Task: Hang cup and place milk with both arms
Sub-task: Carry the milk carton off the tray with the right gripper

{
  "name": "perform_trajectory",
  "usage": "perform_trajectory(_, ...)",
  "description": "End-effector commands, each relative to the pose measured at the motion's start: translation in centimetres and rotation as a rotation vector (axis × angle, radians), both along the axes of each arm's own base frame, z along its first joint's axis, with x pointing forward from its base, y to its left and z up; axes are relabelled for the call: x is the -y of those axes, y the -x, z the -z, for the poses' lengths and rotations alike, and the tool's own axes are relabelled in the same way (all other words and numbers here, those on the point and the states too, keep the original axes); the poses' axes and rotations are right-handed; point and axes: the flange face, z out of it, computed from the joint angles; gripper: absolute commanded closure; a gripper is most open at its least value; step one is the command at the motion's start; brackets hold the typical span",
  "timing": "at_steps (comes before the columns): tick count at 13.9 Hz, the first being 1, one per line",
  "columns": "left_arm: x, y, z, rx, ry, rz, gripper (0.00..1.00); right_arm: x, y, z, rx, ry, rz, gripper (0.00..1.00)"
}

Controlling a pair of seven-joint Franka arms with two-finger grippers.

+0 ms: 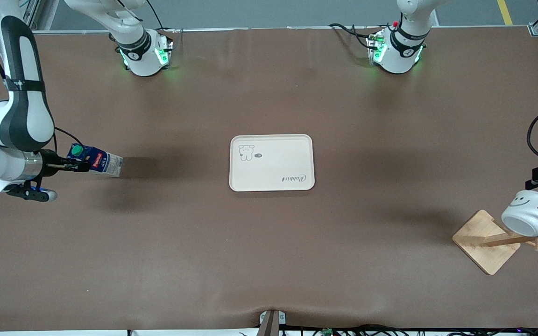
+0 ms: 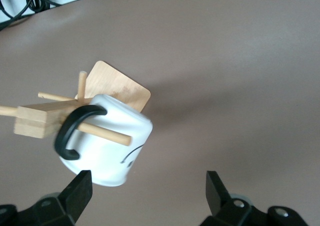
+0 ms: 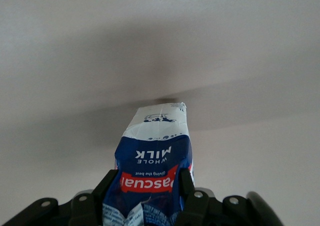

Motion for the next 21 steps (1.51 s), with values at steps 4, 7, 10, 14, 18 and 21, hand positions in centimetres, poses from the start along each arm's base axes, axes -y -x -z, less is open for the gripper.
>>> perform_trajectory(4, 8.0, 1.9, -2.1, -0.096, -0.089, -0.262, 0.0, 1.4, 3.4, 1.6, 0.005, -0.011, 0.011, 1.0)
perform_trajectory(7, 10.4, 2.3, -2.3, -0.121, -0.083, -0.369, 0.0, 1.7, 3.3, 1.9, 0.029, -0.007, 0.012, 0.21)
perform_trajectory(10, 10.5, 2.4, -2.3, -0.124, -0.084, -0.375, 0.0, 1.8, 3.4, 2.1, 0.029, -0.012, -0.003, 0.0)
perform_trajectory(14, 10.7, 2.8, -1.9, -0.162, -0.083, -0.387, 0.0, 2.4, 3.4, 2.2, 0.03, -0.033, -0.044, 0.0)
perform_trajectory(18, 14.4, 3.7, -3.4, -0.128, -0.136, -0.339, 0.0, 0.6, 2.0, -1.2, -0.014, -0.097, -0.059, 0.0)
perform_trajectory(21, 15.3, 5.1, -5.0, -0.084, -0.15, -0.361, 0.0, -0.1, -1.0, -6.7, 0.09, -0.089, -0.089, 0.0)
